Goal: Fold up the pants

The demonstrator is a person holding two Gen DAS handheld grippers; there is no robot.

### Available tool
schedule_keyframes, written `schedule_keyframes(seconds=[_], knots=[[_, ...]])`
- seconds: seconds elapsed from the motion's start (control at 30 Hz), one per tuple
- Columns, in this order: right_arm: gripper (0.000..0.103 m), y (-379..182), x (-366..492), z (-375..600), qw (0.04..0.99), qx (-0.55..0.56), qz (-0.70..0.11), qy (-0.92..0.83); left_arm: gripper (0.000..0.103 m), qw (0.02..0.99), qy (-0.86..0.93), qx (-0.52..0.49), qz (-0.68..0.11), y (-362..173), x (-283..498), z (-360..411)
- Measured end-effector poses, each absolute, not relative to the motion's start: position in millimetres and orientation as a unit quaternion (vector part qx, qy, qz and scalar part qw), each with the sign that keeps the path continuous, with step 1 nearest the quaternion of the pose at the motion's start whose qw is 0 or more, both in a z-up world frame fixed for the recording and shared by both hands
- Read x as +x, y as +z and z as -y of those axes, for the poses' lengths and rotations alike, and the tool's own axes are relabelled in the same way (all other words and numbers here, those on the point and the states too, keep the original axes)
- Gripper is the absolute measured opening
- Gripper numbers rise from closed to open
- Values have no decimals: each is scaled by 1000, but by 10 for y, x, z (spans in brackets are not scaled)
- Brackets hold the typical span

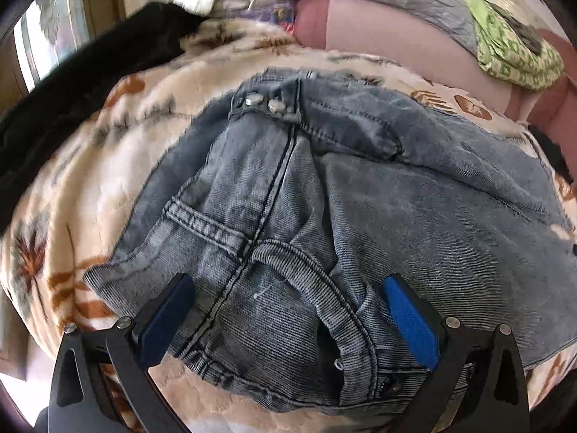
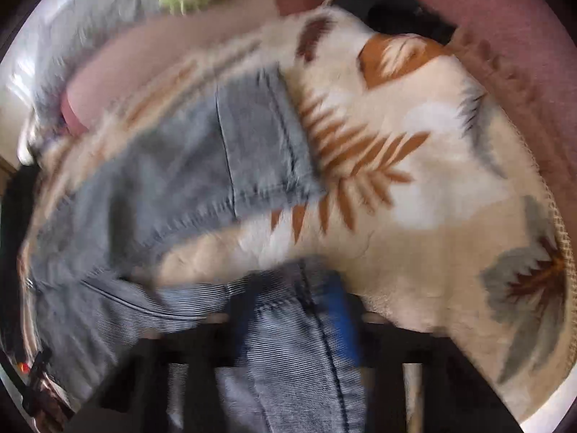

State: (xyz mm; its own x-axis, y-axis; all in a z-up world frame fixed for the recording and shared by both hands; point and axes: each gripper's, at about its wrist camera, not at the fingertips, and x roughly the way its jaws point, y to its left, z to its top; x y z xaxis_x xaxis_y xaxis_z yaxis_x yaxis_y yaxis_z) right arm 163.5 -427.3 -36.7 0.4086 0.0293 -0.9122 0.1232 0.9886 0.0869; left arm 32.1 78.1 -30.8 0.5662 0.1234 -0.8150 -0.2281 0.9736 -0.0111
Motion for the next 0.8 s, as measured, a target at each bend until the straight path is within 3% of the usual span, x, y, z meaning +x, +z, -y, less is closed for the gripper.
schedule_keyframes(seconds=[0.1, 0.17, 0.27, 0.3, 0.33, 0.4, 0.53, 0.67, 0.7, 0.77, 0.8], knots=[[16, -143, 1492, 4087, 868, -15, -492, -69, 103, 884, 101, -48, -454, -355, 315, -743], [16, -264, 1530, 4106, 854, -18, -515, -76, 103, 884, 105, -46, -454, -346, 355, -719], [27, -351, 1494, 4035, 856, -48, -507, -86, 103, 882, 105, -45, -458, -325, 349, -722], [35, -306, 1461, 4023, 858, -39, -506, -77, 103, 881, 103, -45, -460, -296, 352, -724], [56, -202, 1432, 4081, 863, 7, -502, -55, 103, 882, 102, -44, -458, -247, 349, -771], [65, -41, 1409, 4166, 873, 58, -483, -46, 103, 894, 101, -53, -434, -85, 388, -829], [65, 73, 1764, 4363, 863, 151, -481, -27, 103, 906, 59, -105, -405, 187, 621, -992], [62, -274, 2190, 4606, 823, 225, -520, -36, 103, 899, 73, -157, -403, 179, 1160, -1280], [50, -374, 2257, 4579, 813, 232, -534, -33, 103, 896, 74, -165, -405, 163, 1263, -1320], [40, -419, 2324, 4489, 815, 199, -542, -45, 103, 893, 68, -175, -410, 96, 1483, -1361], [26, -395, 2330, 4418, 819, 173, -545, -50, 103, 887, 70, -170, -423, 43, 1611, -1365]])
